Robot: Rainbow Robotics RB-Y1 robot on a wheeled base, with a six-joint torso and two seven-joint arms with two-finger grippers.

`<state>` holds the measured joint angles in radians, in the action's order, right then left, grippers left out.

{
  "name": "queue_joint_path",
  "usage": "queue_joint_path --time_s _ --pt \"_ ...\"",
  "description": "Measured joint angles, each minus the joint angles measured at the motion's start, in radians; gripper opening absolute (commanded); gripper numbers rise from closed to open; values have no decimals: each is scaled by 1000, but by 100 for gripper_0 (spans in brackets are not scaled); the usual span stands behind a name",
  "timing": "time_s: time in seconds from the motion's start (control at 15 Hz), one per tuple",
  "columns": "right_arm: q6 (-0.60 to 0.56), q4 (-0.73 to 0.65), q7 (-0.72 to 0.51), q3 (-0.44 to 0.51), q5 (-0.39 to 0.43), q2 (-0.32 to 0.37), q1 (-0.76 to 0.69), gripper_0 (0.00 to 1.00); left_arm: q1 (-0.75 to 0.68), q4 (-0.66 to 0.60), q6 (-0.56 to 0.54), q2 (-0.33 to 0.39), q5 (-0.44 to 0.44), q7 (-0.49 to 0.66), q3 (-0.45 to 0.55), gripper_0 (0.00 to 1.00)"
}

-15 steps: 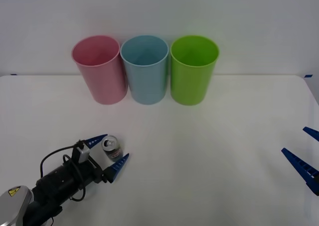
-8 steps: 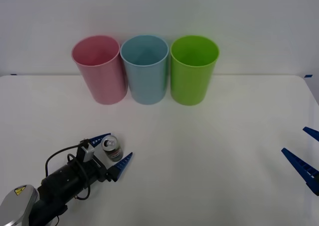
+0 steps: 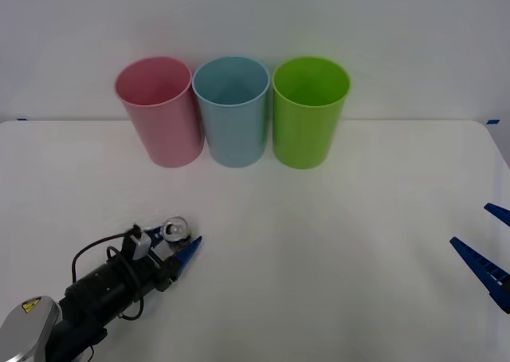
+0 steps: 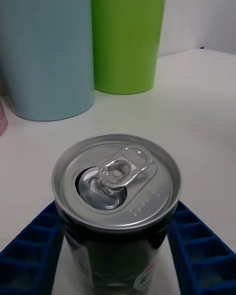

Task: Grasp the object on the table and drop it into the matching bin: aluminum can to the light blue bin, PET bottle to the pink bin.

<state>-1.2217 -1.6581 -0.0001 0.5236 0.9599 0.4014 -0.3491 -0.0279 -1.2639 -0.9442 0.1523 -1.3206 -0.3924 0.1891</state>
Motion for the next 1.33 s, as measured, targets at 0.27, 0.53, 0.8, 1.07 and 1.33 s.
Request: queue_joint_path --time_s 0.27,0.53,0.8,1.07,1.33 --pt "0 0 0 0 0 0 0 100 -3 -1 -3 1 2 1 9 0" --pt "0 0 0 0 0 0 0 100 -8 -1 -40 7 2 5 50 0" --pt "0 0 0 0 0 0 0 100 -10 -19 -84 34 7 9 83 0" --pt "0 0 0 0 0 0 0 100 -10 -47 -117 86 78 27 86 0" --pt "0 0 0 0 0 0 0 100 -16 -58 -121 133 193 56 108 0"
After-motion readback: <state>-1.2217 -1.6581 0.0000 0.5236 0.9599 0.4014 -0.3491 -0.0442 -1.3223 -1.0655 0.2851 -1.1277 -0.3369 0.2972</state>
